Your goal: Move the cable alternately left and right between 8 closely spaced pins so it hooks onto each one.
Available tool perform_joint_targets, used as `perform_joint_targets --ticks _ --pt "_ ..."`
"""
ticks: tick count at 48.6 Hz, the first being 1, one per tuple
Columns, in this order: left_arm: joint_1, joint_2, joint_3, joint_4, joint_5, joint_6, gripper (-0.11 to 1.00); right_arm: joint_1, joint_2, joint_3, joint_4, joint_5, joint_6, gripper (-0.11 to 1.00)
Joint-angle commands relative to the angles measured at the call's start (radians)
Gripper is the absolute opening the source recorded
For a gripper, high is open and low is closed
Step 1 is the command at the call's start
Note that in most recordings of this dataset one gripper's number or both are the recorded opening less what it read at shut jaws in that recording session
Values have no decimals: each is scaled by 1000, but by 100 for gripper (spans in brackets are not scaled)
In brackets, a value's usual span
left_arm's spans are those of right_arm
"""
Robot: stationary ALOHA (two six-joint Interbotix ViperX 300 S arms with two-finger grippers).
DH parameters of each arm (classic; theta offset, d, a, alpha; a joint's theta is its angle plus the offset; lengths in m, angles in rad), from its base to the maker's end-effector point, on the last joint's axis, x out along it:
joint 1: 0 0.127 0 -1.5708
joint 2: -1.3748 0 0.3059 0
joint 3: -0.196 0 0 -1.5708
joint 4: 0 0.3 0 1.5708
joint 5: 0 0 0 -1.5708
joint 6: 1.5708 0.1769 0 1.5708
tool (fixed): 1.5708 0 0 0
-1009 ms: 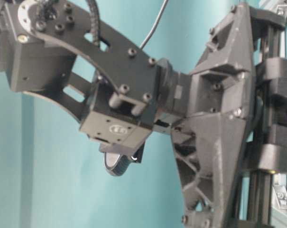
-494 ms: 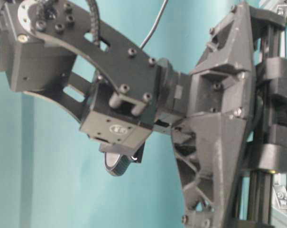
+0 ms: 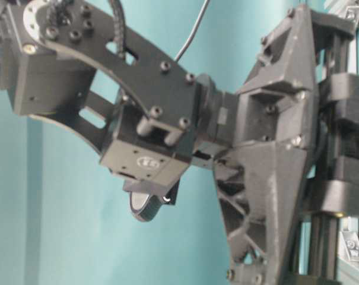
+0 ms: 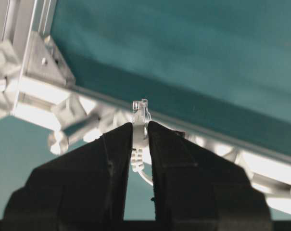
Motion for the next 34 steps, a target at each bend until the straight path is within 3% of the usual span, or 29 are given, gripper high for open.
perform_joint_targets --ticks 1,34 --pt "-2 9 -15 3 -6 -3 64 -20 -23 -8 -14 0 -14 15" --pt "-3 9 -14 3 -5 -3 64 -127 -21 -9 -20 -63 -150 15"
